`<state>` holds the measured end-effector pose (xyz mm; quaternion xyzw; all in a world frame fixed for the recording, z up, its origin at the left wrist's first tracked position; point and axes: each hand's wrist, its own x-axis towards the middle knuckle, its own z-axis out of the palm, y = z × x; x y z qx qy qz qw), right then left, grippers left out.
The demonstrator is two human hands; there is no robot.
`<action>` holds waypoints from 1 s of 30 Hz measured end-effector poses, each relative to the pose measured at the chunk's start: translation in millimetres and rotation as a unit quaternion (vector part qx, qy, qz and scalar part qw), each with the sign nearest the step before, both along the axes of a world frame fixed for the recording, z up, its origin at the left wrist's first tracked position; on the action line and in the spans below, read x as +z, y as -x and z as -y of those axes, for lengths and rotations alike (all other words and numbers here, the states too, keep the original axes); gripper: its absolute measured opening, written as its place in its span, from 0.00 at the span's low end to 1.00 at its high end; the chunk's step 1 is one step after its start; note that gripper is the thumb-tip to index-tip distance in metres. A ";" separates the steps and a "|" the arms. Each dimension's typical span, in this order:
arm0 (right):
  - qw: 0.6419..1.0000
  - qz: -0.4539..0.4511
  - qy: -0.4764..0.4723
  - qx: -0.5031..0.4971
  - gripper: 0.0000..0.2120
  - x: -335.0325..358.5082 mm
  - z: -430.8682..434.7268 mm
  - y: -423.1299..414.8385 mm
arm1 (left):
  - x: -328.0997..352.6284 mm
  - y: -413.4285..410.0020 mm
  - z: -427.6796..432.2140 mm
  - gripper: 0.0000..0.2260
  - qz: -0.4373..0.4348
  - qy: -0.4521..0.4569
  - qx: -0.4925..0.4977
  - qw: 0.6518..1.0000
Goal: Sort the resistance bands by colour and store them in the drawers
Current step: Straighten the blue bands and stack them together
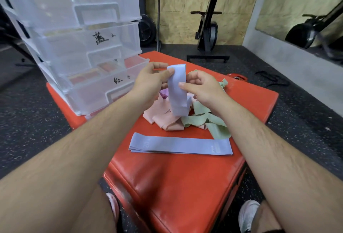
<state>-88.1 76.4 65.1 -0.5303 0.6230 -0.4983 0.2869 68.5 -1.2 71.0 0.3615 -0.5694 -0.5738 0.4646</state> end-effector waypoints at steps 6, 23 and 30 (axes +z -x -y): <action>0.997 0.057 0.030 -0.035 0.09 6.4 -4.1 -1.7 | -2.7 -5.2 -9.3 0.19 0.041 0.025 -0.019 0.999; 0.994 -0.083 -0.016 0.074 0.20 8.7 -15.6 15.6 | 0.7 -6.3 -23.5 0.13 0.088 0.059 -0.018 0.994; 0.991 -0.128 0.042 0.025 0.02 3.3 -10.5 13.4 | 4.3 -9.9 -25.8 0.04 0.118 0.109 -0.029 0.987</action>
